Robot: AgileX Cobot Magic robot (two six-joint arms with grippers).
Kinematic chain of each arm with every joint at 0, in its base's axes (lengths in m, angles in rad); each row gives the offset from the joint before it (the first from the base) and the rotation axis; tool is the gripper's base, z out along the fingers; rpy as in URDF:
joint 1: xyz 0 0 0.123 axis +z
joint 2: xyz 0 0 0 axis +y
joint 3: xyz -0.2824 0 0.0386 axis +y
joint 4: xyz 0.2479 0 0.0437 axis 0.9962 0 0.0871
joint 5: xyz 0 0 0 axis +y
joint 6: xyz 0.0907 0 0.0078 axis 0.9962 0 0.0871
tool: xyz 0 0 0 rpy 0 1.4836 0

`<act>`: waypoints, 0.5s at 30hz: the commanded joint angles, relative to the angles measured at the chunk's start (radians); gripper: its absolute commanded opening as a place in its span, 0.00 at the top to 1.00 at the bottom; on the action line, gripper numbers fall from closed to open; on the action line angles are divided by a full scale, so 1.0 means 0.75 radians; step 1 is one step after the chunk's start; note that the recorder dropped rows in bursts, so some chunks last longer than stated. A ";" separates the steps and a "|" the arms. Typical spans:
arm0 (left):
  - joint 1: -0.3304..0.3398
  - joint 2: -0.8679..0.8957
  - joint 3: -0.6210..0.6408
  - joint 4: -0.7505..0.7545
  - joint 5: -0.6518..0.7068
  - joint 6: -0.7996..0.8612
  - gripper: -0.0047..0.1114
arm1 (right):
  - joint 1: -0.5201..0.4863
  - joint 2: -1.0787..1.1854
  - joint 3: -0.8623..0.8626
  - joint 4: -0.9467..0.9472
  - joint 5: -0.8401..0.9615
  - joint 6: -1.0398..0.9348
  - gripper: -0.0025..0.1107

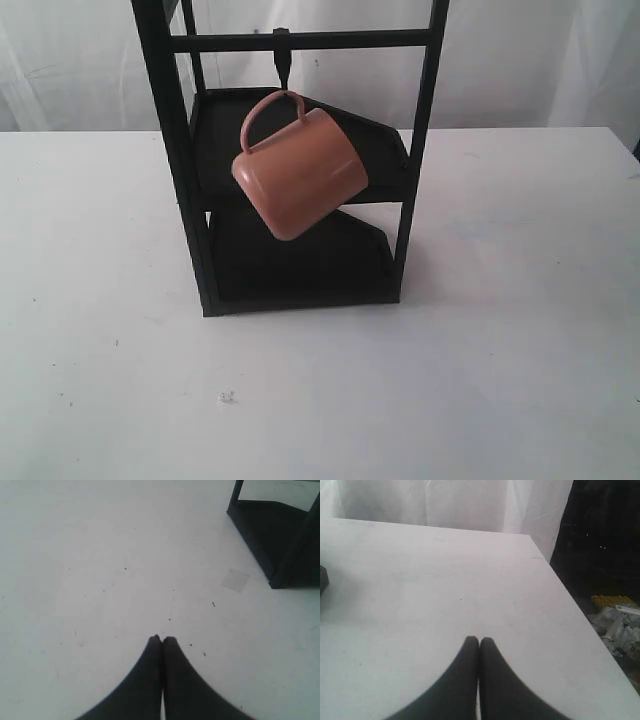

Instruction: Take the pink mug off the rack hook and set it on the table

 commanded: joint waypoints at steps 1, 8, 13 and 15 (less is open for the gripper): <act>-0.010 -0.004 0.000 0.000 -0.004 -0.001 0.96 | 0.000 -0.008 0.001 -0.059 -0.035 -0.074 0.98; -0.010 -0.004 0.000 0.000 -0.004 -0.001 0.96 | 0.000 -0.008 0.001 -0.035 -0.417 -0.080 0.98; -0.010 -0.004 0.000 0.000 -0.004 -0.001 0.96 | 0.000 -0.008 0.001 0.076 -0.546 0.316 0.98; -0.010 -0.004 0.000 0.000 -0.004 -0.001 0.96 | 0.000 -0.008 0.001 0.076 -0.580 0.316 0.98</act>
